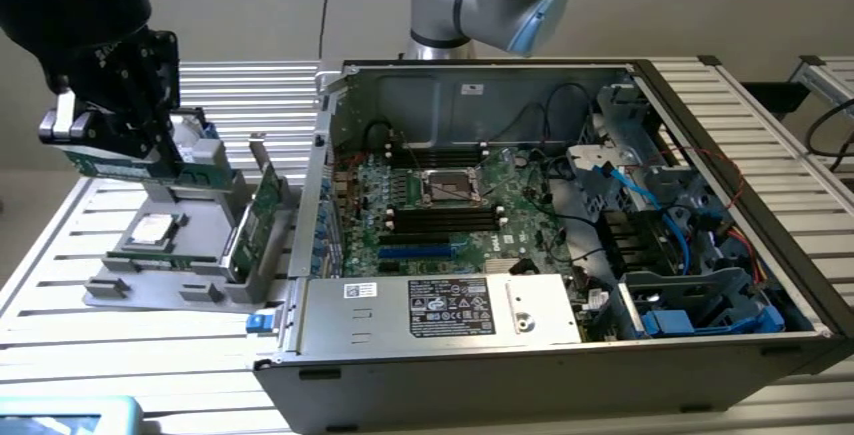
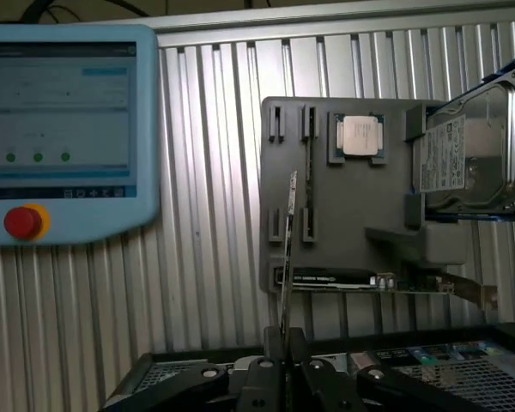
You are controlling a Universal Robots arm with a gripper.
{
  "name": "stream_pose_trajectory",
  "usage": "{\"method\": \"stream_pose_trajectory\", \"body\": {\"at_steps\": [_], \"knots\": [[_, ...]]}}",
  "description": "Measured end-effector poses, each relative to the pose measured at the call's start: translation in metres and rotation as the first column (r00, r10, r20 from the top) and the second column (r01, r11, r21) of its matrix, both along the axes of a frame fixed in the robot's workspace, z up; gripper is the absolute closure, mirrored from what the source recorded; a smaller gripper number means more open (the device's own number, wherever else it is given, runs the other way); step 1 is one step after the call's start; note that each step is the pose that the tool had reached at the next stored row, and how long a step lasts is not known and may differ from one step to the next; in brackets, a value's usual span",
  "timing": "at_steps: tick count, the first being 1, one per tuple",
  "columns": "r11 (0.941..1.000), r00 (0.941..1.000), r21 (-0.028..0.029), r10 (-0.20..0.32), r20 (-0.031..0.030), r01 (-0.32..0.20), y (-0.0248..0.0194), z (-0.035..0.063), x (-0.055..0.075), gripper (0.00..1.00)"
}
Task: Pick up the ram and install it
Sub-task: 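Pick up the ram and move it above insertion slot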
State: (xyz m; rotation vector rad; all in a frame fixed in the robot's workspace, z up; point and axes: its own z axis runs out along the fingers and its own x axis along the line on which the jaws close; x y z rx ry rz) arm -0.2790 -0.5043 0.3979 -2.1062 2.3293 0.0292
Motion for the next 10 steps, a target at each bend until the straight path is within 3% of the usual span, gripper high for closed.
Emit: {"method": "stream_pose_trajectory", "body": {"at_steps": [3,10], "knots": [[1.0,1.0,-0.0003,0.0,-0.0002,0.0,0.0,0.0,0.001,0.86],[1.0,1.0,-0.0002,0.002,-0.0001,-0.002,-0.0001,0.005,0.028,0.86]]}}
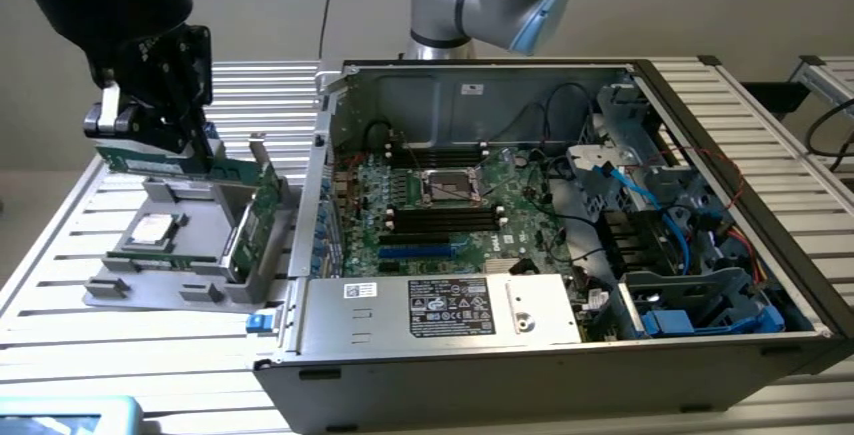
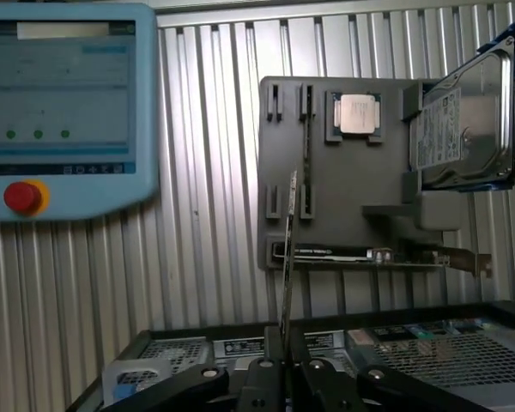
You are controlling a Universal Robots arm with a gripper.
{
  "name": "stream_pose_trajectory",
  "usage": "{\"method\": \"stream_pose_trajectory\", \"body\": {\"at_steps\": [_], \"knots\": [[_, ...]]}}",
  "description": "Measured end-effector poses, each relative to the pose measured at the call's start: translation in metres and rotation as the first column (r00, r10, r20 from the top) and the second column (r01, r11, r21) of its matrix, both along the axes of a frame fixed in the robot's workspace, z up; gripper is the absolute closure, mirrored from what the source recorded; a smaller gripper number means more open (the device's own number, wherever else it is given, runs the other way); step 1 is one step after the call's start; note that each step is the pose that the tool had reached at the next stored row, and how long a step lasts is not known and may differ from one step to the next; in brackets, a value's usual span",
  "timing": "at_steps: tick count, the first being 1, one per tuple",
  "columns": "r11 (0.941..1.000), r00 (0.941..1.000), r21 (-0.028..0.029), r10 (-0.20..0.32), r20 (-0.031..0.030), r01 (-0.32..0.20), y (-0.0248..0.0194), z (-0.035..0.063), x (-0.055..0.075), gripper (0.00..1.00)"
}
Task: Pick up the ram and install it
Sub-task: 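Pick up the ram and move it above insertion slot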
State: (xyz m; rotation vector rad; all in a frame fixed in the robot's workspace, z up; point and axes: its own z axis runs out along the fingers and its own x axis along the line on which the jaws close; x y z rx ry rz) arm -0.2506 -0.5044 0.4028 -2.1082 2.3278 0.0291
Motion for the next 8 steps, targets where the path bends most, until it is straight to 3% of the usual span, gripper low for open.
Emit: {"method": "stream_pose_trajectory", "body": {"at_steps": [8], "knots": [[0.9999,0.9999,0.0019,0.017,-0.0021,-0.017,-0.0012,0.0108,0.022,0.86]]}}
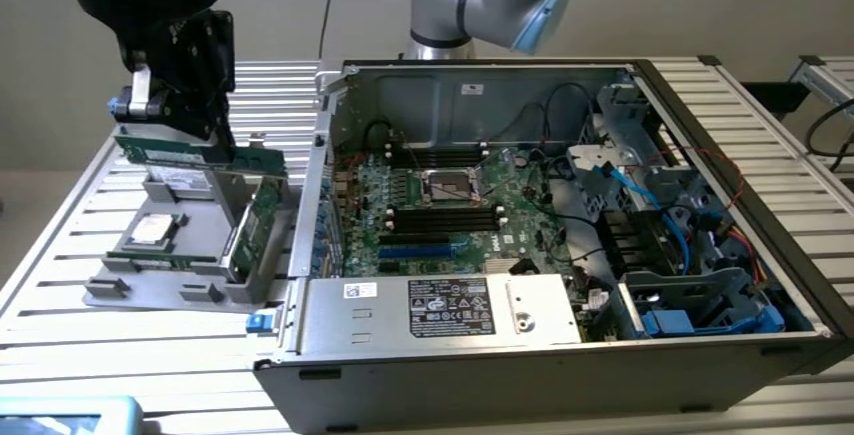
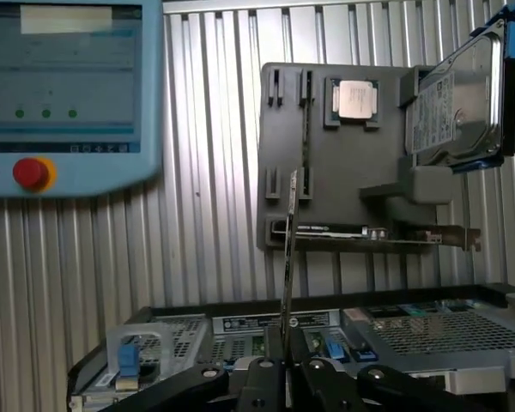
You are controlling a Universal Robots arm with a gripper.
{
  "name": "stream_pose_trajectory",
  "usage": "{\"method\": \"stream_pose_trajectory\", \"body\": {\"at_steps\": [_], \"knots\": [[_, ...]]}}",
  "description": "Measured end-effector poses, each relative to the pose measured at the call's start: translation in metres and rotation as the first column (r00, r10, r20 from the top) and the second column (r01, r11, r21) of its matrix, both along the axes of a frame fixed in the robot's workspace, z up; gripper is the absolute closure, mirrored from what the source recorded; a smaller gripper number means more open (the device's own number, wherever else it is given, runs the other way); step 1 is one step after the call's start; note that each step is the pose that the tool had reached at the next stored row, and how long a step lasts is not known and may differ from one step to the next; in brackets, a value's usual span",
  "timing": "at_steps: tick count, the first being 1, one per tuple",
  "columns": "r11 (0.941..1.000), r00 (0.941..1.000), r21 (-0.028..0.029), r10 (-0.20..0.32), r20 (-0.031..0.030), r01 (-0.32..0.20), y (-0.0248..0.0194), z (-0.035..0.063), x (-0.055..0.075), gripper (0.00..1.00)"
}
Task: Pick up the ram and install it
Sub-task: 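Pick up the ram and move it above insertion slot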
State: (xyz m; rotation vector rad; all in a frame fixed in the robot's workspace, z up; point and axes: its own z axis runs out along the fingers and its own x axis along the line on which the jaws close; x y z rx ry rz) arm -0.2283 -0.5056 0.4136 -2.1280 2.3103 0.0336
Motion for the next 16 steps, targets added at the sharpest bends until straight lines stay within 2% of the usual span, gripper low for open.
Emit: {"method": "stream_pose_trajectory", "body": {"at_steps": [10,16], "knots": [[1.0,1.0,0.0007,0.009,-0.0003,-0.009,0.0,0.0002,0.045,0.86],[1.0,1.0,0.0015,0.01,-0.0004,-0.01,0.0022,-0.0003,0.072,0.86]]}}
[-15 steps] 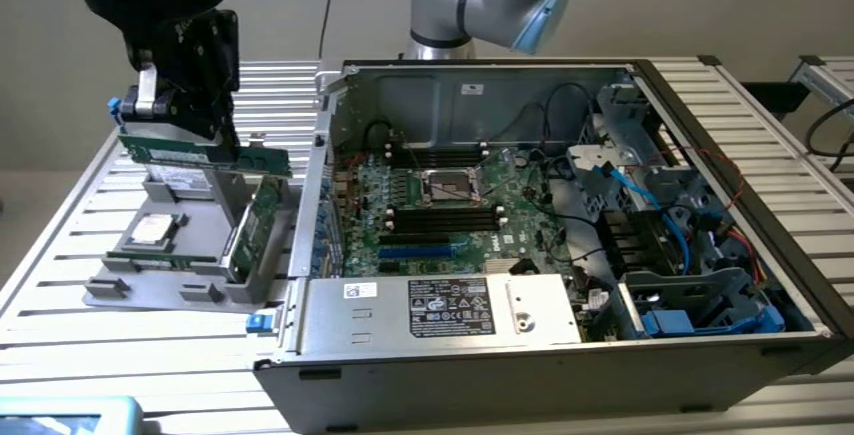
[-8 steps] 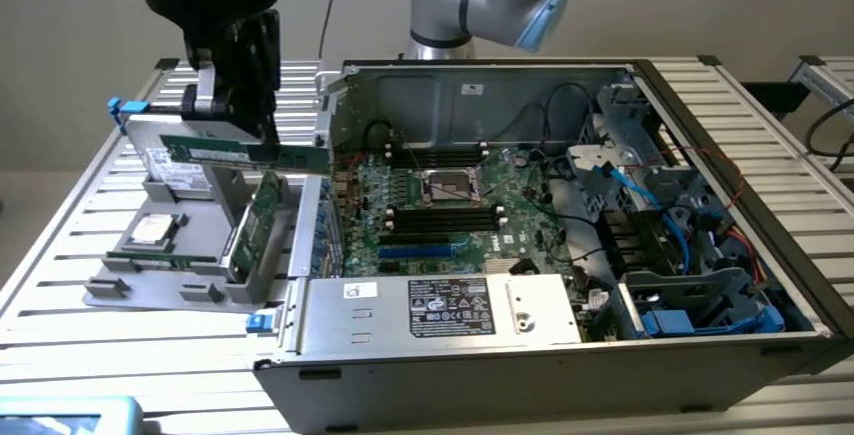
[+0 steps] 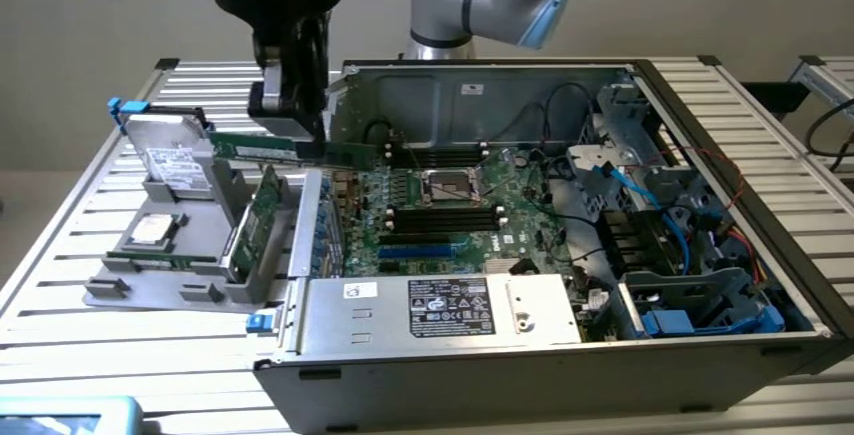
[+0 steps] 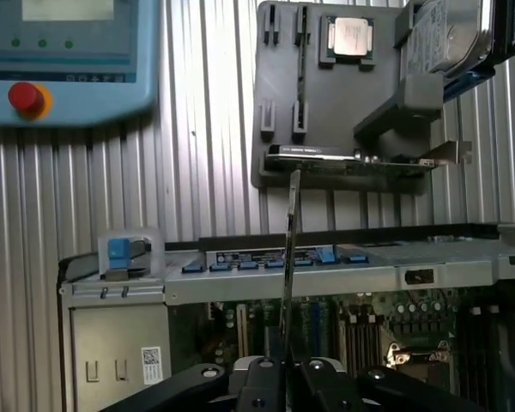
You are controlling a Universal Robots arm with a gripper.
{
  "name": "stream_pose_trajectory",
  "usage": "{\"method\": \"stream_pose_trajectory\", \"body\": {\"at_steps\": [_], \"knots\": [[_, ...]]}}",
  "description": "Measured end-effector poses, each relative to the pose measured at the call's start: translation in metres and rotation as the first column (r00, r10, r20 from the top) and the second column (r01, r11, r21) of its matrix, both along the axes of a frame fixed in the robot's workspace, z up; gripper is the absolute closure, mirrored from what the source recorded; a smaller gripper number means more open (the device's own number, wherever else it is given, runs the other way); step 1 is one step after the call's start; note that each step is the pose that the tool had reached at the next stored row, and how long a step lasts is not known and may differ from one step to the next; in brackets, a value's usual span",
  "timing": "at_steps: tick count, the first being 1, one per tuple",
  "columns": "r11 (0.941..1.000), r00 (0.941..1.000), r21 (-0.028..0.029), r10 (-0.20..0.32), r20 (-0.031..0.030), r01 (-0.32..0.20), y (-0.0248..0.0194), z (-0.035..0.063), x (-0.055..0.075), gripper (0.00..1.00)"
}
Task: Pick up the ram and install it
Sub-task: 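Pick up the ram and move it above insertion slot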
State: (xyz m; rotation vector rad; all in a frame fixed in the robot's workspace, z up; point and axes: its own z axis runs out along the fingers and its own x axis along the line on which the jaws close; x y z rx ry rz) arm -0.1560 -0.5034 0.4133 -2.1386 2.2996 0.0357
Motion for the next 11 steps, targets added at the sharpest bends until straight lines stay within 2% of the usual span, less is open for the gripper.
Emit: {"method": "stream_pose_trajectory", "body": {"at_steps": [2,7,11], "knots": [[1.0,1.0,0.0002,0.0,0.0001,0.0,0.0032,-0.001,0.008,0.86],[1.0,1.0,0.0001,0.0,0.0001,0.0,0.0148,-0.0044,0.024,0.86],[1.0,1.0,0.0003,0.0,0.0002,0.0,0.0197,-0.0064,0.041,0.86]]}}
